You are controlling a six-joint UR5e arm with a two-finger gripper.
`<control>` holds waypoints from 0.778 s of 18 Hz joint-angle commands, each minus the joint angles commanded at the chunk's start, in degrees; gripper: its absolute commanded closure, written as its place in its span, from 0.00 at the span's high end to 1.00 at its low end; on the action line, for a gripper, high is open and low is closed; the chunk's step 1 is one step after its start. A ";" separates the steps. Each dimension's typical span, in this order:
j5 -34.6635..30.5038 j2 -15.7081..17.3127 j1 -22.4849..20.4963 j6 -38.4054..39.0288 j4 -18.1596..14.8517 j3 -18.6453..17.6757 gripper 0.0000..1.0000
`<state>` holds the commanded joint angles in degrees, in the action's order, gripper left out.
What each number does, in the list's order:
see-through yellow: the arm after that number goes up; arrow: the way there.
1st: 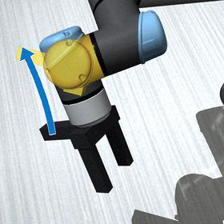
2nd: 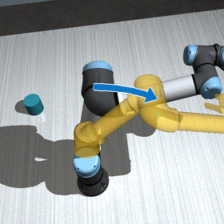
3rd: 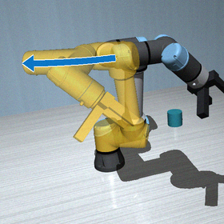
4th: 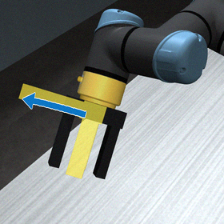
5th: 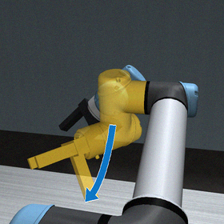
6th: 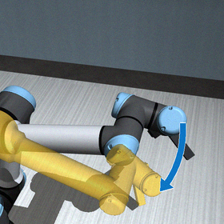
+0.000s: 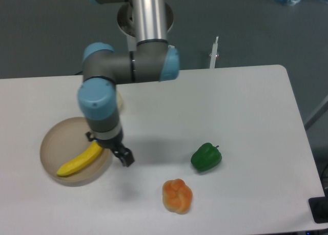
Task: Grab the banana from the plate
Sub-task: 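Lower the open gripper over the yellow banana on the plate, then close the gripper on the banana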
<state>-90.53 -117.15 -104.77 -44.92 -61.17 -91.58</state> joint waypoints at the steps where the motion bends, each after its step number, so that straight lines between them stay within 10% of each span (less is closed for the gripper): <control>1: -0.09 -0.96 0.70 0.10 0.00 0.00 1.00; 11: 0.17 -5.10 4.31 2.73 2.64 0.00 1.00; 14: 0.18 -5.28 4.92 2.91 2.64 0.00 0.85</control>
<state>-90.35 -122.43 -99.85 -42.01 -58.53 -91.58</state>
